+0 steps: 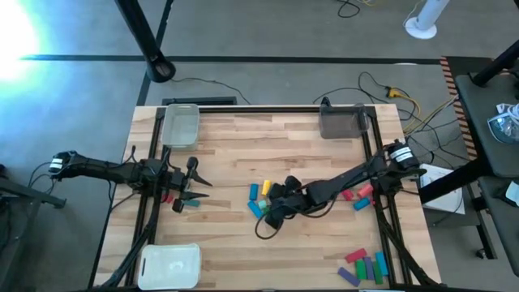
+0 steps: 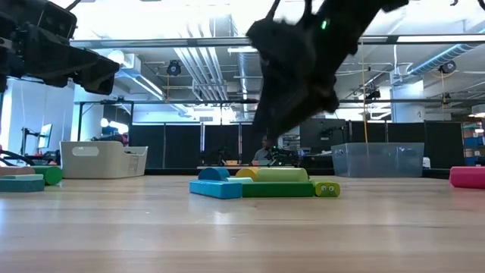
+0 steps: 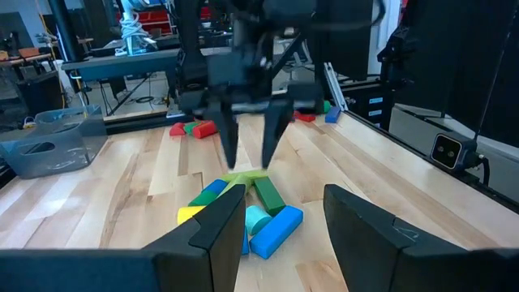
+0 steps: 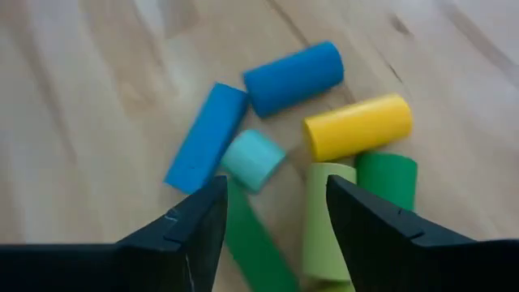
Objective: Sort blocks
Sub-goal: Put the light green cylindrical block into the black bin
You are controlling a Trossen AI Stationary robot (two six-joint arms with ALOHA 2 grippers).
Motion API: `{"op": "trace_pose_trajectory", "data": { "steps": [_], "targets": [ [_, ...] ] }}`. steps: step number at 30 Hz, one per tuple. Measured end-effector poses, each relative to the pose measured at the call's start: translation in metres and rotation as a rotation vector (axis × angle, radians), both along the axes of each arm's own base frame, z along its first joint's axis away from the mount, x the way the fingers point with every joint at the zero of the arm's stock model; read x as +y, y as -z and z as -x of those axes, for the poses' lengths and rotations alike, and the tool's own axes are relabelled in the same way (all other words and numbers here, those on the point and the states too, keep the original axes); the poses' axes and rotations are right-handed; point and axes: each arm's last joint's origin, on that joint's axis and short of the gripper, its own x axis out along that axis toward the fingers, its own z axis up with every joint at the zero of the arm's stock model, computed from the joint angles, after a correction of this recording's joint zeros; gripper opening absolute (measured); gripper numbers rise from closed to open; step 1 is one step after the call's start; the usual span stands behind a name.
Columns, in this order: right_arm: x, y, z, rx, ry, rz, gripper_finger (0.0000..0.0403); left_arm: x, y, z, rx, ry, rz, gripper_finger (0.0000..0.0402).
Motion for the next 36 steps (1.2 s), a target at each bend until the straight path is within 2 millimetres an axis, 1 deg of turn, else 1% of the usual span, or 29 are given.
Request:
{"op": "trace_pose_trajectory", "data": {
  "steps": [7,9,14,22,32,36],
  "targets": [
    [-0.009,0.016,-0.004,0.063,-0.003,0.021,0.0189,0.000,0.000,0.000,0.000,0.000,0.000,0.0154],
    [-0.010,0.017,-0.004,0.070,0.005,0.019,0.0185,0.000,0.000,0.000,0.000,0.000,0.000,0.0154],
    [-0.011,0.017,-0.003,0.086,-0.021,0.042,0.0176,0.000,0.000,0.000,0.000,0.000,0.000,0.0154],
    [-0.012,0.034,-0.005,0.140,-0.034,0.063,0.0166,0.000,0.000,0.000,0.000,0.000,0.000,0.0154],
    [-0.012,0.045,-0.004,0.188,-0.053,0.066,0.0168,0.000,0.000,0.000,0.000,0.000,0.000,0.0154],
    [-0.012,0.056,-0.004,0.222,-0.069,0.040,0.0159,0.000,0.000,0.000,0.000,0.000,0.000,0.0154]
  ]
}}
